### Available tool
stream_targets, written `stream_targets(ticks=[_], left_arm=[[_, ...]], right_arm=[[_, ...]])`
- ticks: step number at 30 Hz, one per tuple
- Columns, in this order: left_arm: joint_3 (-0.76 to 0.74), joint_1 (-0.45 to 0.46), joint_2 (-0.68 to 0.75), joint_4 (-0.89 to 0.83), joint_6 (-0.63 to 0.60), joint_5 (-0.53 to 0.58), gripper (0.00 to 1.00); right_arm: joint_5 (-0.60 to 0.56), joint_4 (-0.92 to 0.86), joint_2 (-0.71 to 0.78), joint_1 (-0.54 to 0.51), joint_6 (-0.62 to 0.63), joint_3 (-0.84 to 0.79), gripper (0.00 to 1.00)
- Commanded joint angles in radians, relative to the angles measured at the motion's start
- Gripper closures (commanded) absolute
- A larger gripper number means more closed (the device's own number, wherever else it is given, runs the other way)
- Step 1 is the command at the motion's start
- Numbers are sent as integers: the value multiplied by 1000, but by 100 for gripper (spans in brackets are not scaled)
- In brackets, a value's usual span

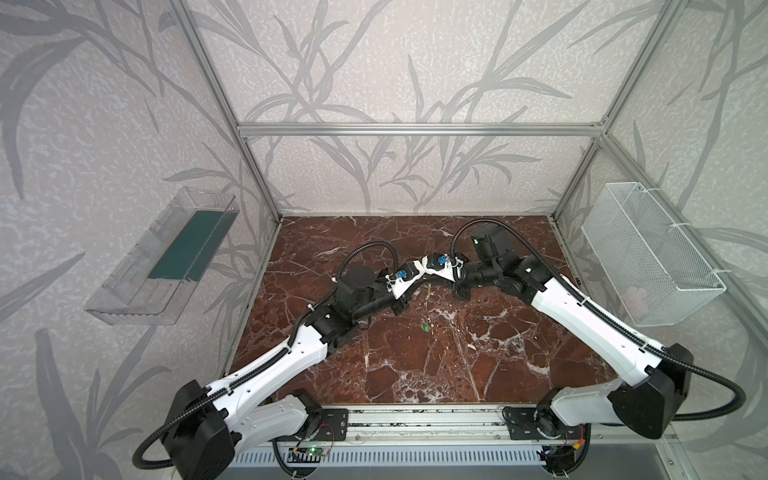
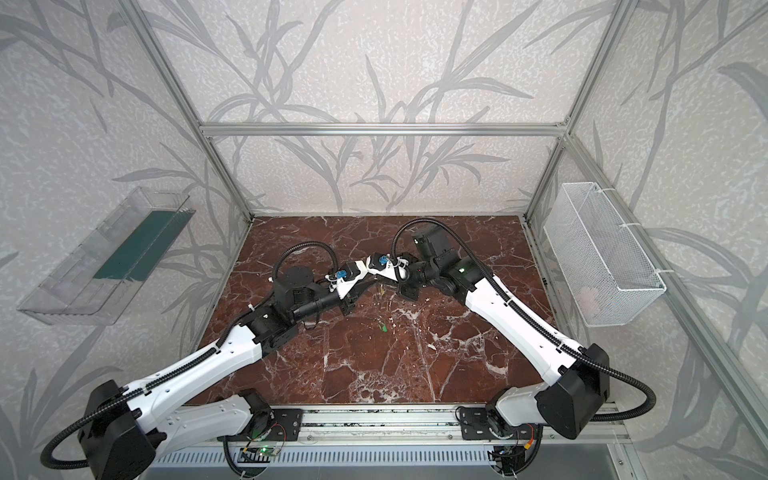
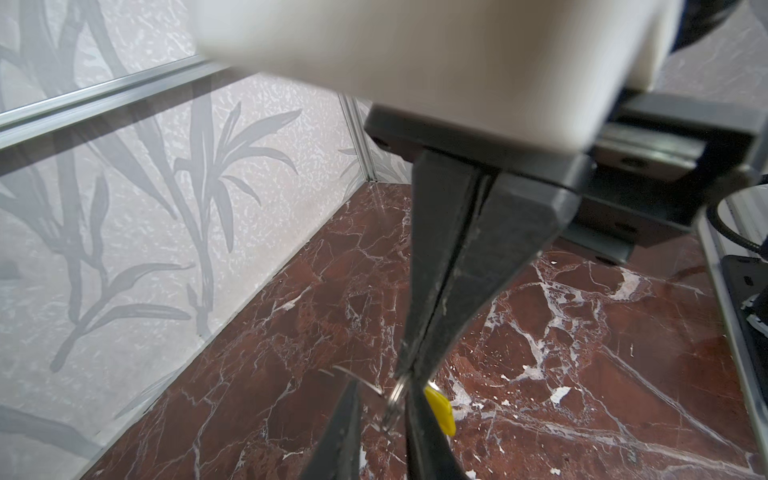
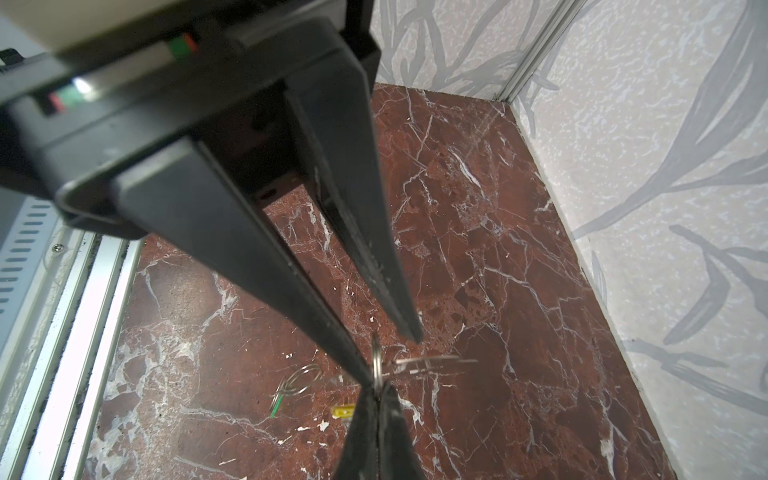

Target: Put the keys on the keyring

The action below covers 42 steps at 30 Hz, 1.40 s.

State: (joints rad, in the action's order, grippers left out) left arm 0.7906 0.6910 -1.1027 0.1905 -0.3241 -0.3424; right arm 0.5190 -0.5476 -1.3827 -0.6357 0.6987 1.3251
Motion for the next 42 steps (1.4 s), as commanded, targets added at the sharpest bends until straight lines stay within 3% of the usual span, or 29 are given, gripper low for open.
stream_targets(ticks=[1,16,23,27,32,37,42], left_arm=[[22,-4,4,-24,-33,-35,78],[33,-4,20,-24,-50,-95,85],[44,-5,11,-39,-55,-122,100],[33,-4,6,-12,-47,-111,100],[-43,-28,13,163,13,-87,100],[-123,-107,-4,434,189,-163,100],[-166,-139,-45,653,311,-185,100]], right_arm=[[42,12,37,-5,4,-7,100],[59,8,40,-4,5,-9,100],[58,14,41,-4,3,-13,100],[47,34,36,0,-24,-15,100],[32,112,56,20,-95,-55,99],[-5,266,125,41,-185,-153,83],[-20,438,184,57,-311,-248,78]])
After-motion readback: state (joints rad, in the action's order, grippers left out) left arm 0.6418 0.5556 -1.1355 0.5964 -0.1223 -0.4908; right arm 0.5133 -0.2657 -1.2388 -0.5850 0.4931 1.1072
